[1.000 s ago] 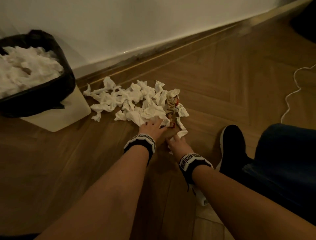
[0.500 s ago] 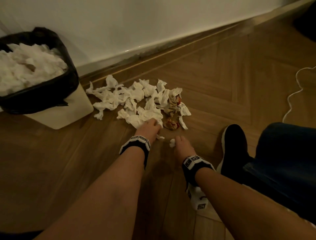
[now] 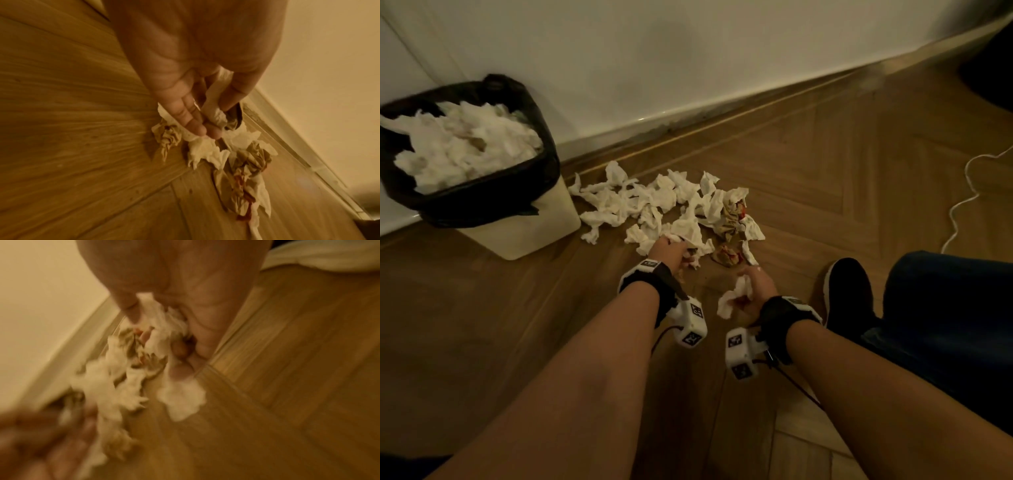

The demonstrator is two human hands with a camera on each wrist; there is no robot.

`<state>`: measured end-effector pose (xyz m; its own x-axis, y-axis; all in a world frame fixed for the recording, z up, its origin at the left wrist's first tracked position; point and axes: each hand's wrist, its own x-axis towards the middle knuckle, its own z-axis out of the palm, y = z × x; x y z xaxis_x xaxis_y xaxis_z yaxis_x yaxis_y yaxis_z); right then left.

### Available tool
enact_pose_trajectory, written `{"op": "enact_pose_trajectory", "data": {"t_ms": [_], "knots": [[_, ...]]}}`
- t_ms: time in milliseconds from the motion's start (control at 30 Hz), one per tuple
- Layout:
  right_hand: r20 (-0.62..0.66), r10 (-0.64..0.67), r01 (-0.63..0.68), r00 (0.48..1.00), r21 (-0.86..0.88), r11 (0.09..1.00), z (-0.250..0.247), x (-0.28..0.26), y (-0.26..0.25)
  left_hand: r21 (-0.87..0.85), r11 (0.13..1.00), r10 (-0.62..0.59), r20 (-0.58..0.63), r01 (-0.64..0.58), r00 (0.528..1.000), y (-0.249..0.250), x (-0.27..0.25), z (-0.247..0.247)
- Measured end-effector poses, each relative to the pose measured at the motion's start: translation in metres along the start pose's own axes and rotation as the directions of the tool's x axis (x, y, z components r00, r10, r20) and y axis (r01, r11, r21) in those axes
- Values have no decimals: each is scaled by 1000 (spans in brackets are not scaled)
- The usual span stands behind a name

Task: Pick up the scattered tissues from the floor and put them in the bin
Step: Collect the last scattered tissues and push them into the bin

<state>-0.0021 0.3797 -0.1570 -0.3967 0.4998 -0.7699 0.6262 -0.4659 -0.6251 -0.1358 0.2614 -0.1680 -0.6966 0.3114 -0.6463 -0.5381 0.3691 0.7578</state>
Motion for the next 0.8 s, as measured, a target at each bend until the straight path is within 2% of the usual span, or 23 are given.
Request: {"op": "enact_pose_trajectory", "data": {"t_ms": [67, 167, 233, 300, 367, 500, 633, 700, 800], "knots": [[46, 76, -81, 996, 115, 990, 2, -4, -5, -121, 993, -10, 23, 12, 1000, 2, -2, -5], [57, 109, -117, 992, 165, 979, 4, -8, -12, -249, 968, -30, 68, 46, 997, 4, -9, -14], [105, 163, -186, 981, 269, 945, 5, -12, -18, -283, 953, -80, 111, 109, 991, 7, -15, -22], [176, 161, -214, 971, 351, 912, 4, -20, -22, -304, 944, -104, 85, 125, 991, 9, -22, -30], [182, 146, -198, 972, 314, 929, 4, -31, -24, -303, 946, -102, 71, 119, 992, 10, -28, -37], [151, 120, -140, 981, 127, 982, 3, -45, -23, -214, 974, -72, 10, 73, 997, 15, -46, -48], [203, 106, -141, 973, 171, 975, 9, -63, -30, -182, 983, 29, -40, -36, 999, 24, -65, -58], [230, 59, -97, 971, 154, 983, 11, -74, -35, -210, 975, 69, -23, -72, 997, 26, -77, -65], [298, 15, -57, 954, 136, 989, 18, -90, -44, -286, 958, 16, 47, -2, 999, 30, -96, -75]]}}
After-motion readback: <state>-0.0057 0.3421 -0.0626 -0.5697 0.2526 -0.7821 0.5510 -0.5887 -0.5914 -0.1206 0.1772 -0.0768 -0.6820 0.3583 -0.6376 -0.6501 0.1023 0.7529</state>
